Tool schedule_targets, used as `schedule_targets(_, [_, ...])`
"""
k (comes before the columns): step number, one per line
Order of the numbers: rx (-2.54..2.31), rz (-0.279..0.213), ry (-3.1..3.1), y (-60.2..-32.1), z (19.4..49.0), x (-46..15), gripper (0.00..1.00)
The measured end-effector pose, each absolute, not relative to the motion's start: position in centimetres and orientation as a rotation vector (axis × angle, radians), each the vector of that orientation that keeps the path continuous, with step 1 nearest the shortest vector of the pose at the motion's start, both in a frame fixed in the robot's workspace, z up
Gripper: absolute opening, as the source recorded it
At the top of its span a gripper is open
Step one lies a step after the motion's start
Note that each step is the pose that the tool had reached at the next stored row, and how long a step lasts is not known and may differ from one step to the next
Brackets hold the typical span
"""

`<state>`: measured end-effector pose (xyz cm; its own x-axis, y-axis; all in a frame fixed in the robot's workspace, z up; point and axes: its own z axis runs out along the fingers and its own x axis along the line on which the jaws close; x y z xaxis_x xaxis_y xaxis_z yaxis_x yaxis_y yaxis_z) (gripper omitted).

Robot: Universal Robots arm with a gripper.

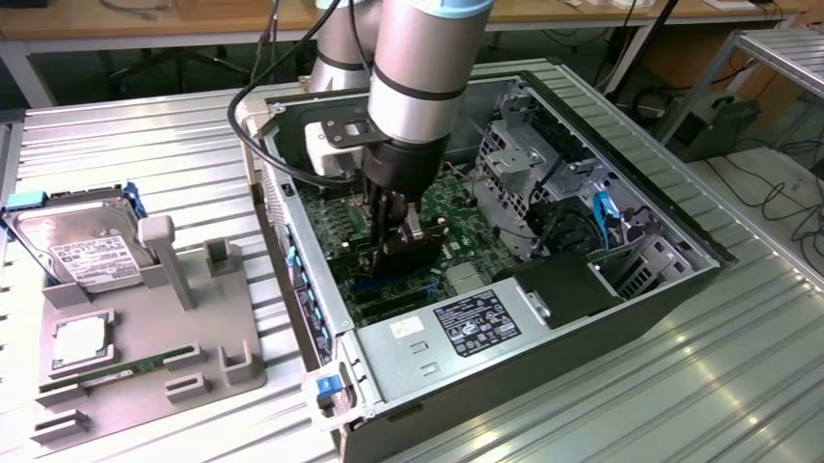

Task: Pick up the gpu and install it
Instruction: 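Insert the gpu into the slot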

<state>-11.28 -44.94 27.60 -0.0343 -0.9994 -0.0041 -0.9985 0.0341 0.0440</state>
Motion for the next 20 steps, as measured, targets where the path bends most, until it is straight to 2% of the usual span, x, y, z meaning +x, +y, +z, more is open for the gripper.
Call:
schedule_targets(4, [2.163, -0.053, -2.238, -44.8, 28.1, -11.3, 0.32])
schedule_targets(5, [2.163, -0.054, -2.238, -44.8, 28.1, -11.2, 0.25])
schedule_targets(6, [2.163, -0.055, -2.237, -44.8, 28.1, -11.1, 0.25])
schedule_targets(8, [2.161, -0.059, -2.235, -44.8, 28.1, -10.8, 0.13])
schedule_targets(9, [2.16, -0.061, -2.234, -44.8, 28.1, -10.7, 0.11])
schedule_targets(20, [2.157, -0.076, -2.222, -44.8, 28.1, -9.3, 0.11])
